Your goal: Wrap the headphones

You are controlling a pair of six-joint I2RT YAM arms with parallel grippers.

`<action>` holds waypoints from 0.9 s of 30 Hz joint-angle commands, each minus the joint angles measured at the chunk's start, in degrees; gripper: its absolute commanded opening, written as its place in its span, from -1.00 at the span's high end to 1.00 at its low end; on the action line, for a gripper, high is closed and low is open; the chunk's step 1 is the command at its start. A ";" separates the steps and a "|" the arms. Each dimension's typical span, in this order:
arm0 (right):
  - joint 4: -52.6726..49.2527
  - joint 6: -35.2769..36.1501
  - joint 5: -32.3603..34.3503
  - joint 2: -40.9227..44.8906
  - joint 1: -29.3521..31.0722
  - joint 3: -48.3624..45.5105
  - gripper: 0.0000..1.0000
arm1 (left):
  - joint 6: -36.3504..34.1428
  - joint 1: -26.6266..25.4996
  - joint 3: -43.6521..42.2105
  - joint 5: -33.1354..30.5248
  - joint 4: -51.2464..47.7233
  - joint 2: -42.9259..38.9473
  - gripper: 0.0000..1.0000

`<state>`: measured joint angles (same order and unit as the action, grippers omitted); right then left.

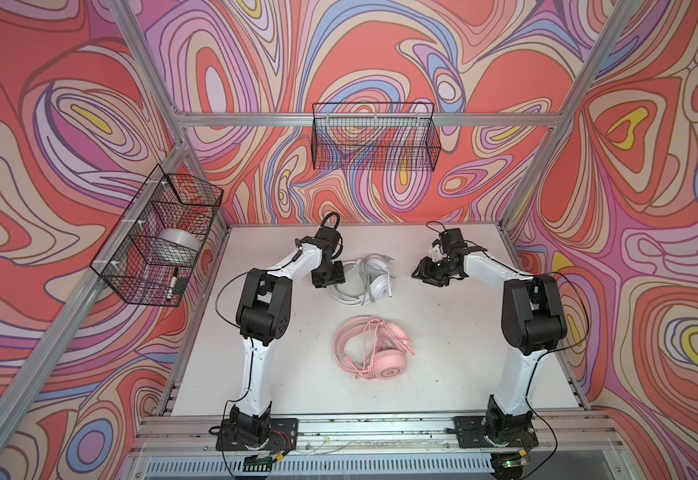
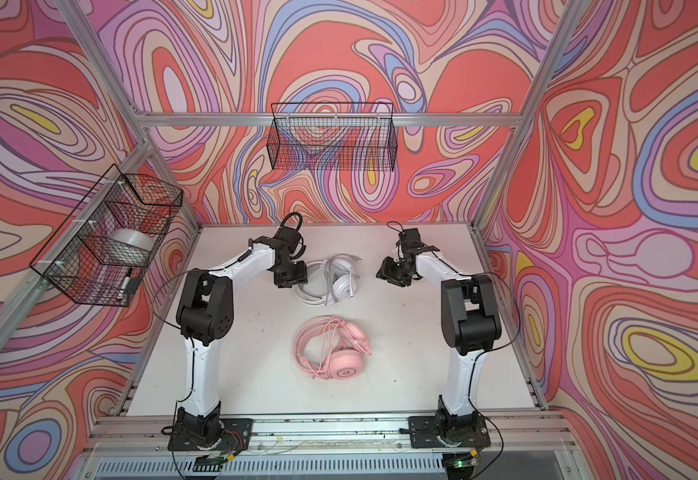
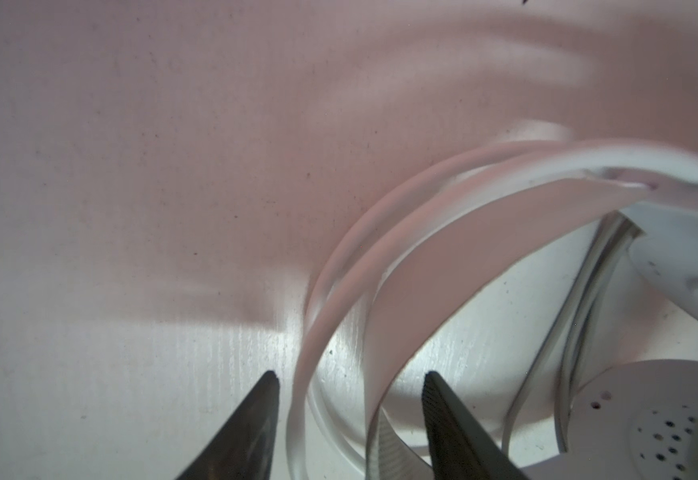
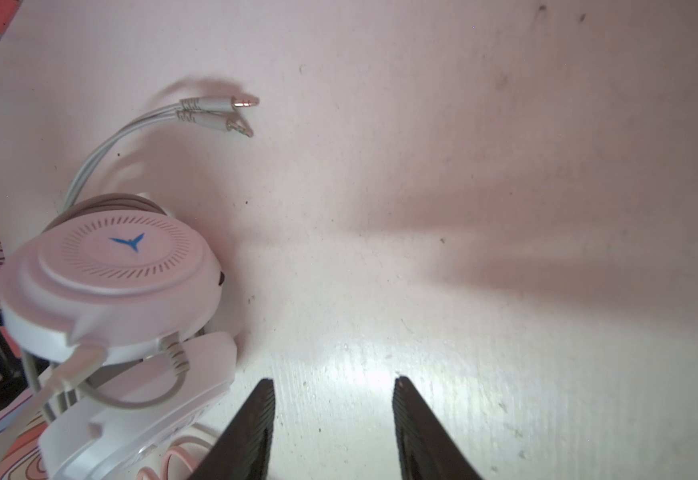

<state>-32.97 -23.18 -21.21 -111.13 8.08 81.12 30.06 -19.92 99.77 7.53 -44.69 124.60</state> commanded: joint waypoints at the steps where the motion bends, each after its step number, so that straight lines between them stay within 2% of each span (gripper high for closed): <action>1: -1.91 2.58 2.86 3.28 -0.28 -1.23 -0.01 | 0.80 0.33 1.37 0.17 -0.25 0.32 -0.48; 6: -3.21 5.59 5.87 7.95 -0.29 -1.72 -0.05 | 1.58 0.32 2.05 -0.93 -2.03 -2.09 -0.68; 10: -4.79 9.33 9.71 14.01 -0.43 -2.02 -0.08 | 2.11 0.44 0.14 -6.56 -2.69 -9.02 -0.81; 13: -3.98 12.01 14.64 20.01 -0.41 -4.14 -0.21 | -0.05 0.50 -3.17 -11.81 -1.06 -16.52 -0.87; 16: -1.13 14.20 21.80 27.29 -0.41 -8.18 -0.43 | -4.89 0.54 -10.43 -17.19 4.84 -25.87 -0.92; 18: 1.24 15.59 26.70 31.99 -0.42 -11.43 -0.74 | -7.47 0.92 -16.52 -20.71 9.88 -32.56 -0.98; 19: 2.52 16.39 29.23 34.36 -0.41 -13.21 -0.96 | -8.75 1.57 -19.78 -22.13 12.35 -35.99 -1.00; 23: 10.80 19.13 36.96 43.34 -0.43 -22.82 -0.97 | -10.71 5.27 -31.72 -26.14 18.61 -46.77 -1.00; 27: 18.50 18.52 40.45 48.93 -0.72 -31.24 -0.97 | -10.41 9.32 -44.32 -32.29 24.28 -55.25 -1.00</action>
<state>-22.06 -5.69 12.82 -64.07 7.77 53.78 21.21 -12.40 61.91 -17.74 -25.41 71.77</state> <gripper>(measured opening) 0.984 0.999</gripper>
